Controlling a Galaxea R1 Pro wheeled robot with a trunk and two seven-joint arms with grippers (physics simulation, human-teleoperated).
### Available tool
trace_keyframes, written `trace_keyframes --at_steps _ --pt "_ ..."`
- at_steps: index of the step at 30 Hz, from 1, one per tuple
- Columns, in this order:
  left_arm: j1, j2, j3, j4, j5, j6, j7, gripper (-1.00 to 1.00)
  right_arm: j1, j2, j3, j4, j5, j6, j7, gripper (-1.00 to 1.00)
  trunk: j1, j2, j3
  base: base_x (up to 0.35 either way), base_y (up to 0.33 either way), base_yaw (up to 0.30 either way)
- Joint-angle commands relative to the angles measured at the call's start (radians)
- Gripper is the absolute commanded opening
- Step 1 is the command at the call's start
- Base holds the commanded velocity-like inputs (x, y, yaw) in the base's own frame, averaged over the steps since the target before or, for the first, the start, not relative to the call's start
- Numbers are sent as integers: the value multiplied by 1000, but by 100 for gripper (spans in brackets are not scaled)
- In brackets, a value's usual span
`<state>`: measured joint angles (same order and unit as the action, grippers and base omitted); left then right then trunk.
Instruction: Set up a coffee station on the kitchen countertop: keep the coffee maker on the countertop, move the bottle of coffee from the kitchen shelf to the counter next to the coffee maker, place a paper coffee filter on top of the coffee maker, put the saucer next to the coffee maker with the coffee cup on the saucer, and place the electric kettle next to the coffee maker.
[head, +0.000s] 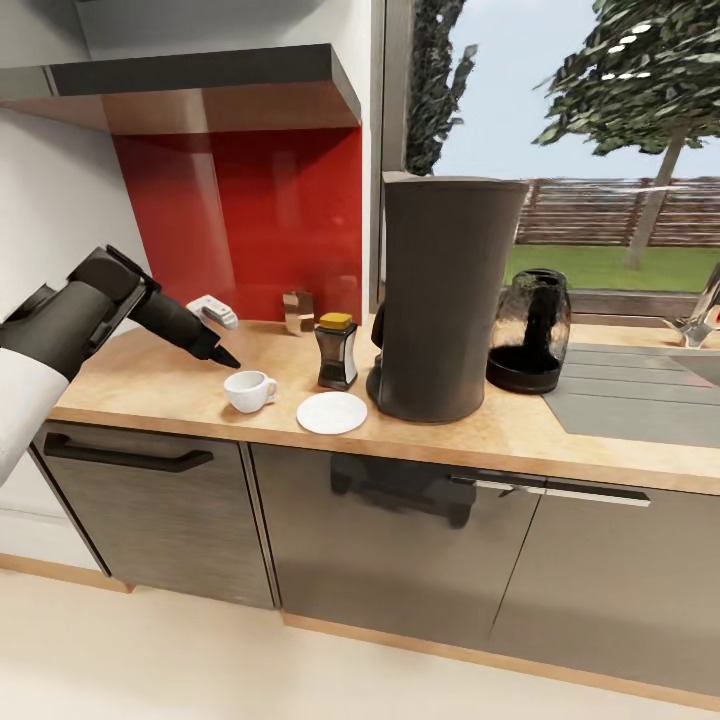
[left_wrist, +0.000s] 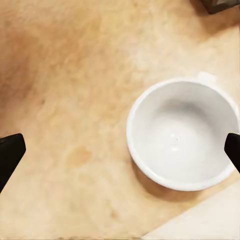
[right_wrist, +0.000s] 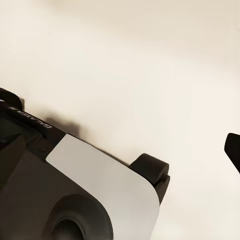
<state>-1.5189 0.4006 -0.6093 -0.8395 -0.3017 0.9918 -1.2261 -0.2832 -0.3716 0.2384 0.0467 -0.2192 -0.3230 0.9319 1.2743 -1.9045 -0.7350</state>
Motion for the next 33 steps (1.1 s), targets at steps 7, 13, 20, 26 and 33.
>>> trace_keyframes --at_steps 7,13,20,26,33 --pt "-1 18 -14 15 -10 7 -10 100 -2 0 9 4 -9 -5 4 100 0 -1 -1 0 0 0" --pt "0 21 -14 15 -11 6 -10 100 -2 0 9 4 -9 -6 4 100 0 -1 -1 0 0 0" --pt "-1 48 -1 7 -11 7 -9 100 -2 -1 9 4 -9 -9 5 100 0 -1 -1 0 0 0" --pt "-1 55 5 4 -11 7 -9 100 -2 -1 10 4 -9 -10 5 100 0 -1 -1 49 16 0" --pt "-1 56 6 4 -11 7 -9 100 -2 -1 10 4 -9 -10 5 100 0 -1 -1 50 10 0"
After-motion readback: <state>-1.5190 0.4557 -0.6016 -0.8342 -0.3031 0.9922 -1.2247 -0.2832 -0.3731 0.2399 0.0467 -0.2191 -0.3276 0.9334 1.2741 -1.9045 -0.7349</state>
